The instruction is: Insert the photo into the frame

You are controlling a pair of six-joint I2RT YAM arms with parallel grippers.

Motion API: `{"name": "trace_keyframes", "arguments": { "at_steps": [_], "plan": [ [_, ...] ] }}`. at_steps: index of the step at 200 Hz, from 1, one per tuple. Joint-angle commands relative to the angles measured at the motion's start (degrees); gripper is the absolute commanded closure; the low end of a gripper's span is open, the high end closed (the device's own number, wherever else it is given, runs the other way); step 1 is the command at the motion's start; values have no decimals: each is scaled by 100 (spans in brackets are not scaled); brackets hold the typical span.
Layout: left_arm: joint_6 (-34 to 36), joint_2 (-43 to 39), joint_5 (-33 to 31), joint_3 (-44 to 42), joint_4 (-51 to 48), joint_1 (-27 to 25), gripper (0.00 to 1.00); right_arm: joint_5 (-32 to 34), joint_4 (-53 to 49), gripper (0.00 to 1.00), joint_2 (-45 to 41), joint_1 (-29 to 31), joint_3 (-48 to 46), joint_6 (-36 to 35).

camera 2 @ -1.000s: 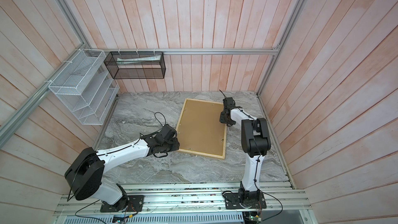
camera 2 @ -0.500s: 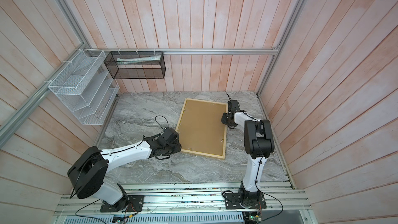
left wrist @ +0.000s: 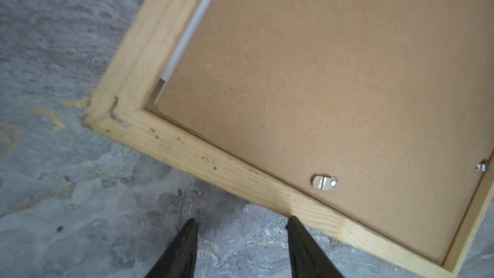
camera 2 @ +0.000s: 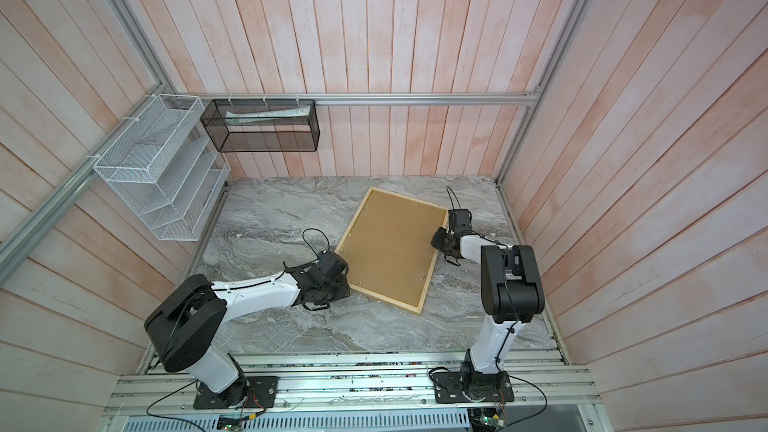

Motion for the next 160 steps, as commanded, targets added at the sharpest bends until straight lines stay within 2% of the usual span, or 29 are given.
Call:
{"name": "trace_keyframes", "arguments": {
  "at_steps": [1,39,72,80,91,99,111,139,160],
  "plan": [
    [248,106,-151,203,116,173,44,-396,-202,100,-232,-1,-883,1055],
    [519,346,-58,450,168,329,44,-400,371,100,-1173,170,-2091,2059],
    [602,460,66,584,210,347,44,-347,277,100,-1665,561,-2291,2223],
    [609,468,120,575,233,347,44,-414,279,96,-1728,621,-2293,2127],
    [594,477,175,553,244,337,44,-443,256,80,-1797,644,-2282,1989],
    [568,477,195,528,231,322,44,-450,245,73,-1850,653,-2292,1894],
    [535,475,212,467,261,303,45,-460,229,66,-1934,653,-2284,1774],
    [567,536,248,432,306,294,51,-466,95,62,-2182,659,-2201,1559],
    [814,675,294,548,293,317,63,-425,-46,62,-2449,660,-2110,1413]
  ]
}}
